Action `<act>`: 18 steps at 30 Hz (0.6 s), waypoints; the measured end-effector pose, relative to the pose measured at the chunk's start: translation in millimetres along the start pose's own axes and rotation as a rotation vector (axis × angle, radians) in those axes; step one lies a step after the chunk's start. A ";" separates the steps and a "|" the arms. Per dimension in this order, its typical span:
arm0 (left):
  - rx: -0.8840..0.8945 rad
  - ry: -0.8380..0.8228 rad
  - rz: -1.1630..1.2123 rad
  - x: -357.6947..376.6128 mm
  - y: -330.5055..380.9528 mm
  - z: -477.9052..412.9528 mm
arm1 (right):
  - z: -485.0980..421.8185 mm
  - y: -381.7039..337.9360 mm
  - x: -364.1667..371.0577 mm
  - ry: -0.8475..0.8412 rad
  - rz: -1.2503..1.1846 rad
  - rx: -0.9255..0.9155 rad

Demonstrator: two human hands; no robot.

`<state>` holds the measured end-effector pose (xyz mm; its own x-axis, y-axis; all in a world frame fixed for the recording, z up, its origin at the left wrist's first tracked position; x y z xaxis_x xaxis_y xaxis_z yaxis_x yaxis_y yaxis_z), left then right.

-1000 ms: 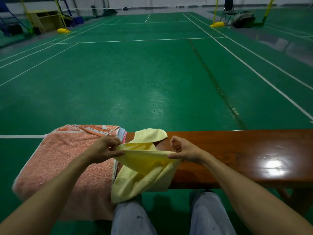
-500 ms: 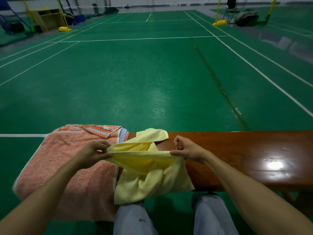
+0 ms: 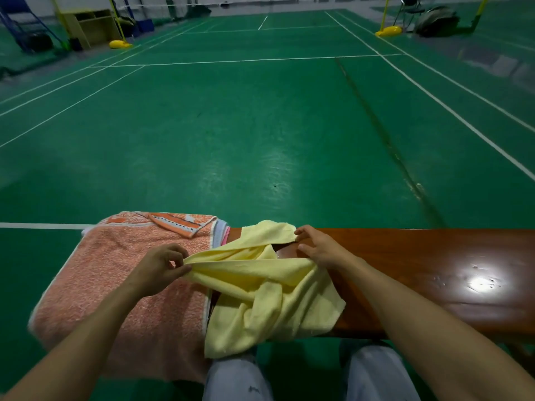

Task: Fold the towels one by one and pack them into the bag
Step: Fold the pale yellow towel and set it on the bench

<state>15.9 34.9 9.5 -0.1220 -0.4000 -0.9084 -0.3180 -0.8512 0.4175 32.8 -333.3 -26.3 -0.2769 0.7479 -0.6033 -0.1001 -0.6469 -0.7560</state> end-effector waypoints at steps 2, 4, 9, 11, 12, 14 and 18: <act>-0.009 0.005 -0.012 1.2 -0.3 -1.3 | -8.8 0.1 2.7 -0.027 0.023 0.011; -0.016 0.017 -0.019 1.7 -2.4 -3.0 | -15.9 2.1 6.3 -0.073 0.025 0.031; -0.035 0.053 -0.044 2.4 -10.3 -6.3 | -24.5 10.2 6.6 -0.100 0.074 0.071; -0.045 0.066 -0.054 4.4 -11.8 -7.2 | -21.7 8.5 2.8 -0.091 0.100 0.069; -0.049 0.071 -0.055 5.9 -11.4 -7.9 | -19.1 7.8 0.0 -0.086 0.115 0.069; -0.049 0.078 -0.049 8.7 -11.9 -9.5 | -11.6 9.2 -5.6 -0.082 0.142 0.072; -0.047 0.082 -0.054 11.7 -13.8 -10.5 | 9.8 18.3 -18.5 -0.078 0.105 0.130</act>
<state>28.8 38.4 -6.6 -0.0273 -0.3776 -0.9256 -0.2771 -0.8868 0.3699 26.7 -360.4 -26.5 -0.3649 0.6646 -0.6521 -0.1879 -0.7385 -0.6475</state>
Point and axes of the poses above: each hand's wrist, its own z-axis away from the middle knuckle, its own x-axis out of the palm, y = z × x, the point moved 3 cm from there along -z, towards the middle knuckle, and after that the axes turned 1 degree about x, right-handed, at the moved point
